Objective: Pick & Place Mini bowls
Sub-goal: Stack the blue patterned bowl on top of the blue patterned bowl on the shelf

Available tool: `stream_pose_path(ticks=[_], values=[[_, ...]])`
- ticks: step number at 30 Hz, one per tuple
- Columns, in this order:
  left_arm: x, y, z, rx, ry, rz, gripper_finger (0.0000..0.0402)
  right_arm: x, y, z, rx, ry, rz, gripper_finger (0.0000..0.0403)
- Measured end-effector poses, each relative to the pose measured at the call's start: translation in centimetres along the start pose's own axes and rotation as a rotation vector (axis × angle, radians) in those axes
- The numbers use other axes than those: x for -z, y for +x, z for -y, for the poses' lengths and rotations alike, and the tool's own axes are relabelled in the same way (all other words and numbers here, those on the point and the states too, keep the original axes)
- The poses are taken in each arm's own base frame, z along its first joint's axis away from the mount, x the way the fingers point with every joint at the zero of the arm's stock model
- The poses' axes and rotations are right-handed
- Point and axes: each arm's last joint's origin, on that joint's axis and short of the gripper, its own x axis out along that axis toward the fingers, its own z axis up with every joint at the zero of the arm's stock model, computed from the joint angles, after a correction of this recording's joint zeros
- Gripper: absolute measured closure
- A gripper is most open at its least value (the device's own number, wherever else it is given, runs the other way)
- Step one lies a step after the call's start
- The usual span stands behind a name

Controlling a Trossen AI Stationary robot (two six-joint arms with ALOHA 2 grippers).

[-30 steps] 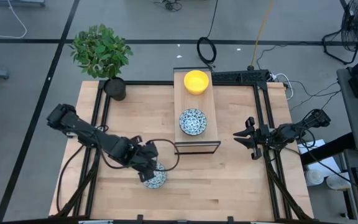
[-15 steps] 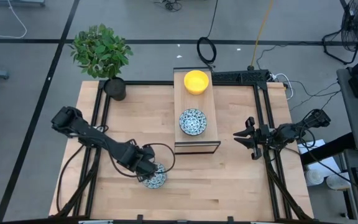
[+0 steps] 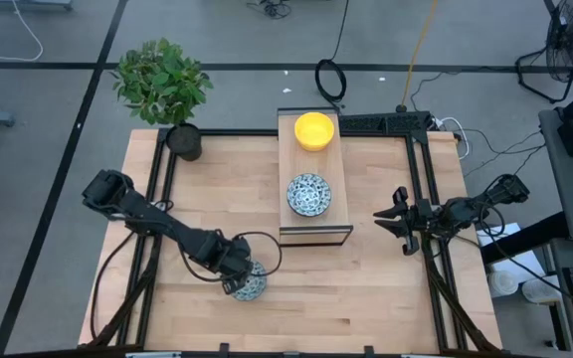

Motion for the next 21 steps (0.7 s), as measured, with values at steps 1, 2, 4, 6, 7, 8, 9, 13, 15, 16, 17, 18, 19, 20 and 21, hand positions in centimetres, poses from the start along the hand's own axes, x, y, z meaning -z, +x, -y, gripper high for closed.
stream_pose_path(ticks=[1, 2, 4, 6, 7, 8, 9, 13, 15, 16, 17, 18, 19, 20, 21], values=[[-0.1, 0.0, -0.1, -0.004, -0.004, 0.003, 0.0178, 0.0, 0.0, 0.0, 0.0, 0.0, 0.0, 0.0328], [-0.2, 0.0, -0.2, -0.009, -0.007, 0.01, 0.0178, 0.0, 0.0, 0.0, 0.0, 0.0, 0.0, 0.0328], [-0.5, 0.0, -0.3, -0.006, -0.004, 0.019, 0.0177, 0.0, 0.0, 0.0, 0.0, 0.0, 0.0, 0.0328], [-0.8, 0.1, -0.2, 0.012, 0.009, 0.034, 0.0175, 0.0, 0.0, 0.0, 0.0, 0.0, 0.0, 0.0328], [-1.0, 0.1, -0.2, 0.023, 0.022, 0.045, 0.0174, 0.0, 0.0, 0.0, 0.0, 0.0, 0.0, 0.0328], [-1.1, 0.1, -0.2, 0.033, 0.038, 0.055, 0.0175, 0.0, 0.0, 0.0, 0.0, 0.0, 0.0, 0.0328], [-1.3, 0.0, -0.1, 0.044, 0.056, 0.066, 0.0175, 0.0, 0.0, 0.0, 0.0, 0.0, 0.0, 0.0328], [-1.9, 0.0, 0.0, 0.072, 0.12, 0.099, 0.0183, 0.0, 0.0, 0.0, 0.0, 0.0, 0.0, 0.0328], [-2.1, 0.0, -0.2, 0.073, 0.131, 0.104, 0.0187, 0.0, 0.0, 0.0, 0.0, 0.0, 0.0, 0.0328], [-2.2, 0.0, -0.3, 0.072, 0.129, 0.104, 0.019, 0.0, 0.0, 0.0, 0.0, -0.001, 0.0, 0.0328], [-2.3, 0.1, -0.4, 0.071, 0.13, 0.105, 0.0193, 0.0, 0.0, 0.0, 0.0, -0.001, -0.001, 0.0328], [-2.4, 0.1, -0.4, 0.07, 0.135, 0.105, 0.0195, 0.0, 0.0, 0.0, 0.0, -0.001, -0.001, 0.0328], [-2.4, 0.1, -0.5, 0.068, 0.145, 0.105, 0.0198, 0.0, 0.0, 0.0, 0.0, -0.001, -0.001, 0.0328], [-2.5, 0.1, -0.5, 0.067, 0.162, 0.107, 0.0201, 0.0, 0.0, 0.0, 0.0, -0.001, -0.001, 0.0328], [-2.5, 0.1, -0.5, 0.066, 0.182, 0.107, 0.0204, 0.0, 0.0, 0.0, 0.0, -0.002, -0.001, 0.0328]])
